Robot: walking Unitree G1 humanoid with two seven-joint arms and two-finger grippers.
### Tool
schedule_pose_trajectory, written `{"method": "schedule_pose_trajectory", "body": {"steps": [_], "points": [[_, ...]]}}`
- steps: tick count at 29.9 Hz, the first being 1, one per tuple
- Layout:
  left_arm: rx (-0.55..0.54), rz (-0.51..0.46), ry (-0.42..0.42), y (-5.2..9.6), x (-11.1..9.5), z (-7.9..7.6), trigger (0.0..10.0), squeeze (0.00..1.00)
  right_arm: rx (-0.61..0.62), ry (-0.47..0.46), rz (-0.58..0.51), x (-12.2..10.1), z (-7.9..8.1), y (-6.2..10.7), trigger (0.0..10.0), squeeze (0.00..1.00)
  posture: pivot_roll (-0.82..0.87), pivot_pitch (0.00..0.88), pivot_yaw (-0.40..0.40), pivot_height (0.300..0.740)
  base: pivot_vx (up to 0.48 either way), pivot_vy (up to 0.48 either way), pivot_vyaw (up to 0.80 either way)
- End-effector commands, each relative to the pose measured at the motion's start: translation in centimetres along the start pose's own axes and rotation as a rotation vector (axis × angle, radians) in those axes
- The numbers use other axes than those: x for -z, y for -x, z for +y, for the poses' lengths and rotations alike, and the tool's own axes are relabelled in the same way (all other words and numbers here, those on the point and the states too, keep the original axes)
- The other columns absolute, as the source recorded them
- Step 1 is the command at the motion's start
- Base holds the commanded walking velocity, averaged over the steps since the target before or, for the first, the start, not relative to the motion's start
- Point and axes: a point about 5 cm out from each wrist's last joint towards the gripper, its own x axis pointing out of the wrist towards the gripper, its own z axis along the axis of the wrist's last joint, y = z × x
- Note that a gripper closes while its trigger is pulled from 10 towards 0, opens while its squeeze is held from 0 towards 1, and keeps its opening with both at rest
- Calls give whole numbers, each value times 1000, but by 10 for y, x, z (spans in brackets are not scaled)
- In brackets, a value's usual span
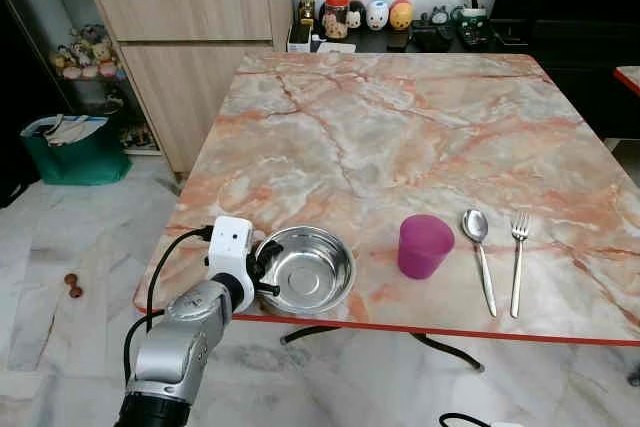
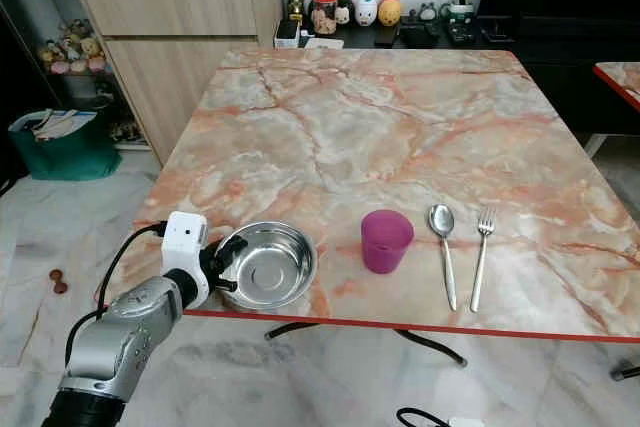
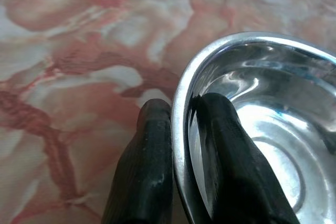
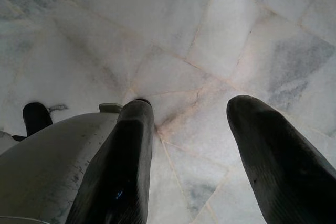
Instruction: Setting the table
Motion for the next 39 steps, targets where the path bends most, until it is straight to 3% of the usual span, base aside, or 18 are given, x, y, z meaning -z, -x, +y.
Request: {"method": "schedule_pose_trajectory", "body": {"steps": [1,2,5,6,13,22,26,33,36,39], "points": [[-39,-52,49,3,-5,7,0,0,-1,1,7,1,0,0,10000,0,-7,0,-3,732,0,0,0],[-54,-92,100,4,-8,10,10000,0,-1,2,7,1,0,0,10000,0,-7,0,-3,732,0,0,0],[-71,-143,175,6,-12,13,10000,0,-1,3,6,1,-1,0,10000,0,-7,0,-6,732,0,0,0],[-74,-195,246,8,-17,15,10000,0,0,3,6,0,-1,0,10000,0,-5,0,-9,732,0,0,0],[-72,-310,409,16,-24,17,10000,0,2,9,6,0,-2,0,10000,0,-3,0,-16,732,0,0,0],[-84,-321,447,18,-21,17,10000,0,2,16,8,0,-3,0,10000,0,-2,0,-19,732,0,0,0],[-70,-405,536,21,-30,18,10000,0,2,18,8,1,-3,1,10000,0,-6,0,-20,732,0,0,0],[-58,-531,573,27,-50,19,10000,0,7,16,8,1,-3,1,10000,0,-11,0,-19,732,0,0,0],[-34,-653,633,36,-66,21,10000,0,9,16,10,2,-4,1,10000,0,-9,0,-23,732,0,0,0],[-32,-678,629,39,-70,22,10000,0,9,16,10,2,-4,1,10000,0,-6,0,-24,732,0,0,0]]}}
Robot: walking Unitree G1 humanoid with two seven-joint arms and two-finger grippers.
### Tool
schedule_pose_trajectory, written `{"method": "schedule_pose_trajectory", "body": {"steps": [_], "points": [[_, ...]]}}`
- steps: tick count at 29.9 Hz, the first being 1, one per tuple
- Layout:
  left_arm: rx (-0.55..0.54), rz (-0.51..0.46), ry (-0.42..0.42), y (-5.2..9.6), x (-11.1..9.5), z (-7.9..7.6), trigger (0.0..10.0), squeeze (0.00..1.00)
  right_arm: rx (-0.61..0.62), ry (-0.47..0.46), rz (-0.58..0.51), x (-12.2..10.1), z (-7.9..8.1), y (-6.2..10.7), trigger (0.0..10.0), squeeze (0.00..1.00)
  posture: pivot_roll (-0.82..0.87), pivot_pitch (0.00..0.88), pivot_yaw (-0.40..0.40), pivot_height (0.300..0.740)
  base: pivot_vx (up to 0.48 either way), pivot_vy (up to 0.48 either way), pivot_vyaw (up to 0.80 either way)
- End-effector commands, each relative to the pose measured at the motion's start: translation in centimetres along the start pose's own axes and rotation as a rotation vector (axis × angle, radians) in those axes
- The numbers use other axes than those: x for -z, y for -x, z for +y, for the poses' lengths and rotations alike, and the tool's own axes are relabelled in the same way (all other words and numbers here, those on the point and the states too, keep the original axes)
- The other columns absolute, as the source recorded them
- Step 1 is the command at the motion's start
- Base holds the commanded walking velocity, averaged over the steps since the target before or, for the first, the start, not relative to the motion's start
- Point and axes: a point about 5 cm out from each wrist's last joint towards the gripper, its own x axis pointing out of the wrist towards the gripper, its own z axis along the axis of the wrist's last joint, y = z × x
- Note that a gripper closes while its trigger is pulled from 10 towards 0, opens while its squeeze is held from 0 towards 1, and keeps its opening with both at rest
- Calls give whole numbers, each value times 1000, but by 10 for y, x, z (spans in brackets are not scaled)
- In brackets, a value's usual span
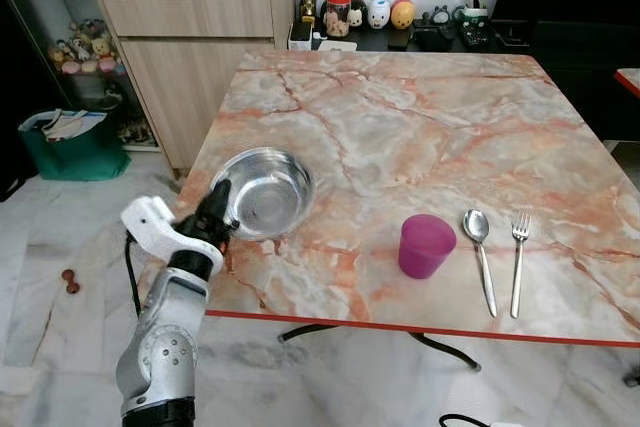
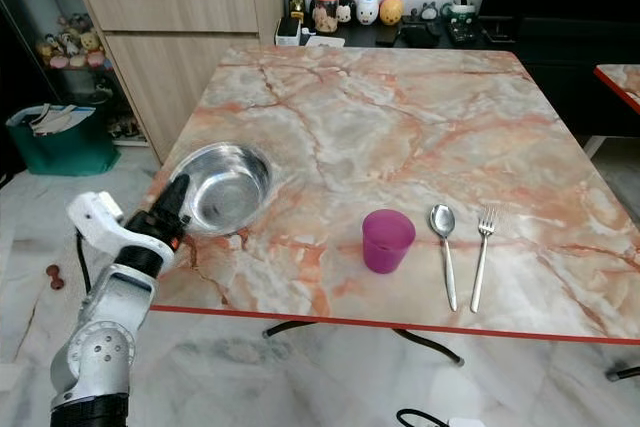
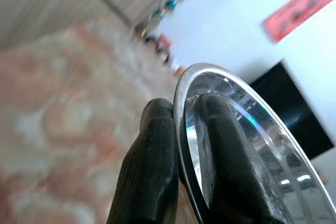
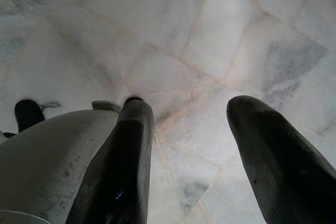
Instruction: Setting the table
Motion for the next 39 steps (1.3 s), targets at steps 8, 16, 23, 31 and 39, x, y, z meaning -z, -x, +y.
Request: {"method": "schedule_pose_trajectory", "body": {"steps": [8,16,23,31,39], "points": [[46,-47,-24,-1,-11,-12,10000,0,6,3,6,2,-2,1,10000,0,-5,0,-25,732,0,0,0],[57,-49,-39,1,-9,-15,10000,0,9,0,7,2,-3,1,10000,0,-4,0,-28,732,0,-197,0],[67,-53,-54,-2,-11,-17,10000,0,10,-6,6,1,-3,1,10000,0,-3,0,-27,732,0,-407,0],[85,-63,-53,-5,-12,-23,10000,0,10,-10,2,1,-3,1,10000,0,-7,0,-26,732,0,-405,0],[97,-73,-52,-6,-14,-25,10000,0,10,-9,2,1,-3,1,10000,0,-6,0,-28,732,0,-405,0]]}}
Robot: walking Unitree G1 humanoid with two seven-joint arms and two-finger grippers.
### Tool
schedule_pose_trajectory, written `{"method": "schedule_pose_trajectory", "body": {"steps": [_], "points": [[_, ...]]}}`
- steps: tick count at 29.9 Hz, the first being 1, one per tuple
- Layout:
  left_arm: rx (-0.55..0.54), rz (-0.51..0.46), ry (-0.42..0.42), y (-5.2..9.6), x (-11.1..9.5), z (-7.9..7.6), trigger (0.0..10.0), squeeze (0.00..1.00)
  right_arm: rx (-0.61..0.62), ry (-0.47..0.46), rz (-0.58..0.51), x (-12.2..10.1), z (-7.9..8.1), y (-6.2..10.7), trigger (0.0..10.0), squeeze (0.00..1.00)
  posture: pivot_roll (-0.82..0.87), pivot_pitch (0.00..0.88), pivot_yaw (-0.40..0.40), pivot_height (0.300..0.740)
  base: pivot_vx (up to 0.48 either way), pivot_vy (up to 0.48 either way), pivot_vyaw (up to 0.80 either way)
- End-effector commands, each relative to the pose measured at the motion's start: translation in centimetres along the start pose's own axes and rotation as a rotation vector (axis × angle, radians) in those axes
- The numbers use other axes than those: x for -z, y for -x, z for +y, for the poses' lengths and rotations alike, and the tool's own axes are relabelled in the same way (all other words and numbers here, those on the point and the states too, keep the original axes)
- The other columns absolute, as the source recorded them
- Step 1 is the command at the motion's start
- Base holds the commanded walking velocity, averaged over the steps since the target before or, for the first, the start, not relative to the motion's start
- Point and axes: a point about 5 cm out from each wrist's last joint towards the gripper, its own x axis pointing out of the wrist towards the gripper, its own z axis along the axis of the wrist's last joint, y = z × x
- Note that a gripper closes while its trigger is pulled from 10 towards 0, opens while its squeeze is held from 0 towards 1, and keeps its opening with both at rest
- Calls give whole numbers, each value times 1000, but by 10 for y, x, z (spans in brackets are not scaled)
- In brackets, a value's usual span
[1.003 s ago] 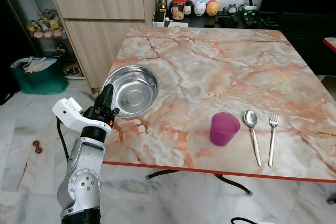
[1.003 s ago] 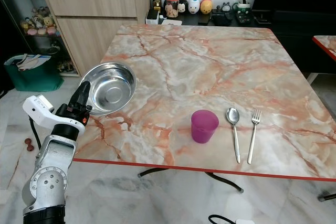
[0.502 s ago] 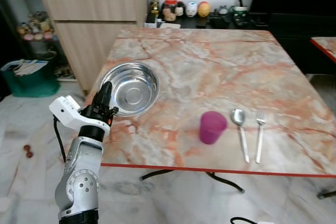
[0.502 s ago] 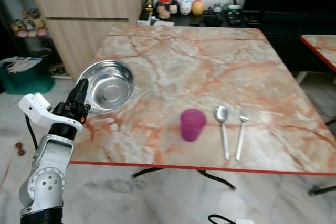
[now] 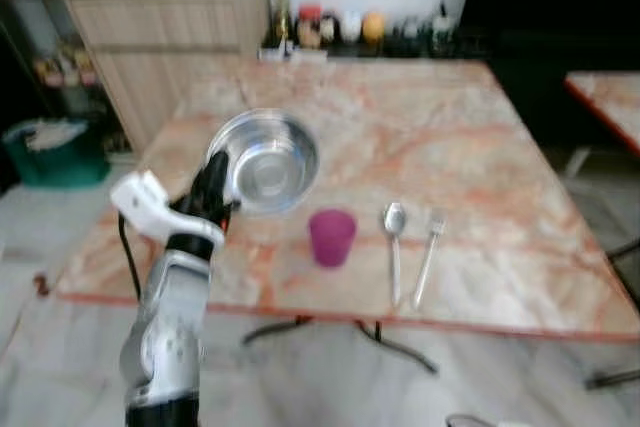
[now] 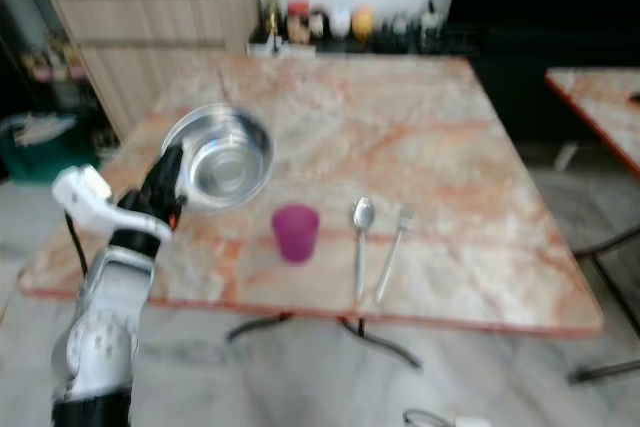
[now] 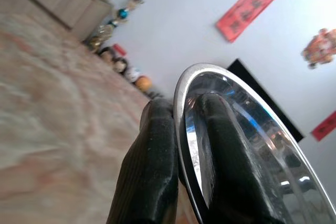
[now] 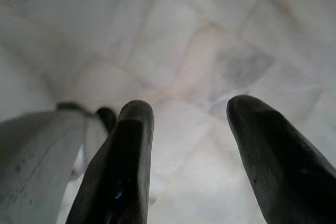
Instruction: Setting the table
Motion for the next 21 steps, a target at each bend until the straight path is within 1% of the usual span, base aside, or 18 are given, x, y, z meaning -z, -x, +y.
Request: {"method": "schedule_pose_trajectory", "body": {"steps": [1,21], "points": [[5,-33,-16,0,-9,0,10000,0,-7,-12,-1,0,4,-1,10000,0,-5,0,-28,732,0,-405,0],[21,-31,-8,-2,-8,-4,10000,0,-6,-16,-2,0,5,-1,10000,0,-10,0,-21,732,0,-400,0]]}}
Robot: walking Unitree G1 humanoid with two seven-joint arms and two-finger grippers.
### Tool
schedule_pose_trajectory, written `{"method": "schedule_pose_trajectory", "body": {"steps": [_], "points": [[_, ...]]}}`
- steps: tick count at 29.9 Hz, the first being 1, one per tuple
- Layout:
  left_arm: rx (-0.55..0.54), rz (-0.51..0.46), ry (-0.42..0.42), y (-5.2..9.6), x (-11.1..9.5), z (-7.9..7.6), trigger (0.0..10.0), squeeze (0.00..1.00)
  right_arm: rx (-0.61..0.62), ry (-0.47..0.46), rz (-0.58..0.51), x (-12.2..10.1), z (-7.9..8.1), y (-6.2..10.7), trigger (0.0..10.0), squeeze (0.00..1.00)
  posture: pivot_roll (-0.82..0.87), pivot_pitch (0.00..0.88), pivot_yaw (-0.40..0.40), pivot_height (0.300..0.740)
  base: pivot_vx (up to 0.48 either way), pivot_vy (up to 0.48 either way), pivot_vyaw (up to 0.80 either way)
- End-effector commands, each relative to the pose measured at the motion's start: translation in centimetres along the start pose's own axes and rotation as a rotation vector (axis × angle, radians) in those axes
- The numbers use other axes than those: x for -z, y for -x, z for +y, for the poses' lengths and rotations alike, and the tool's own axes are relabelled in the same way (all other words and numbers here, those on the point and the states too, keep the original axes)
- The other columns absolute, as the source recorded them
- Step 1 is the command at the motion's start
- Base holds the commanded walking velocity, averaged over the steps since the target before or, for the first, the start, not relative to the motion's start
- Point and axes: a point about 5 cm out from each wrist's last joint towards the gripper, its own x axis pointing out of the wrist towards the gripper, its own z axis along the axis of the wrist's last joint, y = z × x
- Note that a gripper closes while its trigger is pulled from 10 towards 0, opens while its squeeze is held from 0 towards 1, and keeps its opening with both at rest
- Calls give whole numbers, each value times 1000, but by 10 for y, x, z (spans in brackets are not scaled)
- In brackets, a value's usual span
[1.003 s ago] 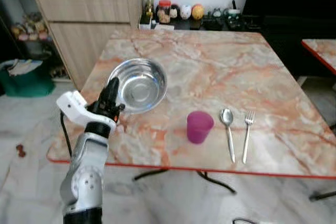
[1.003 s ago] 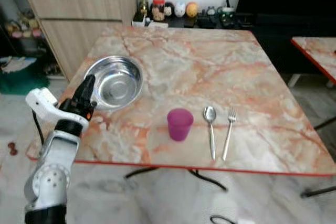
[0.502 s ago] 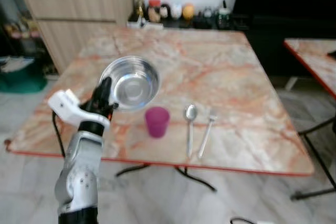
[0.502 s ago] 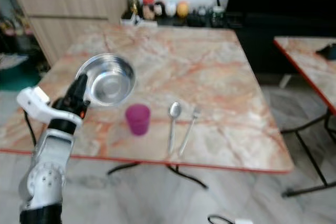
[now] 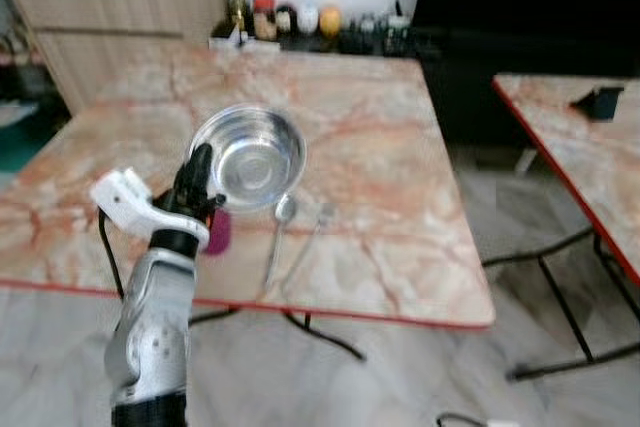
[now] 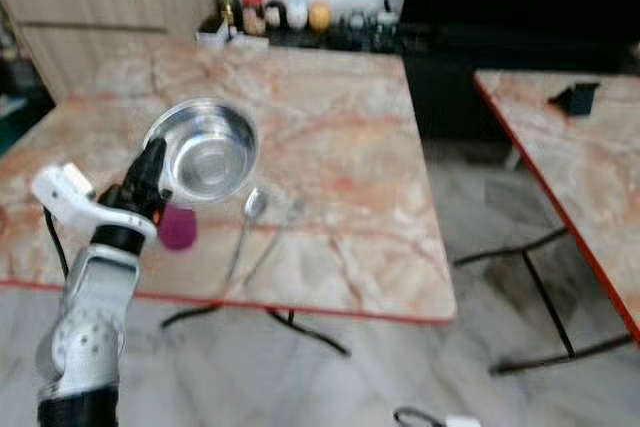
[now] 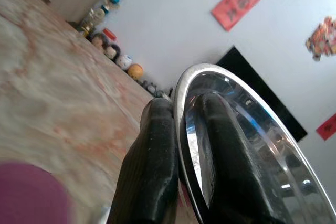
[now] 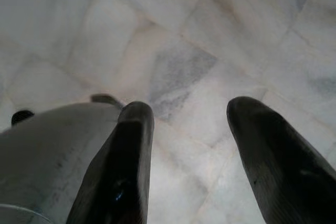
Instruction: Setting the table
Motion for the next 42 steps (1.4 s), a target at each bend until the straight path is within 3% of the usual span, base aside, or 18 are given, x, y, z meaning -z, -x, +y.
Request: {"method": "schedule_pose_trajectory", "body": {"steps": [1,42], "points": [[45,-10,22,-3,0,-12,10000,0,21,-6,0,0,-7,1,10000,0,-10,0,-21,732,0,-401,0],[77,10,32,-4,4,-18,10000,0,20,4,8,3,-5,2,10000,0,-28,0,-3,732,0,-396,0]]}}
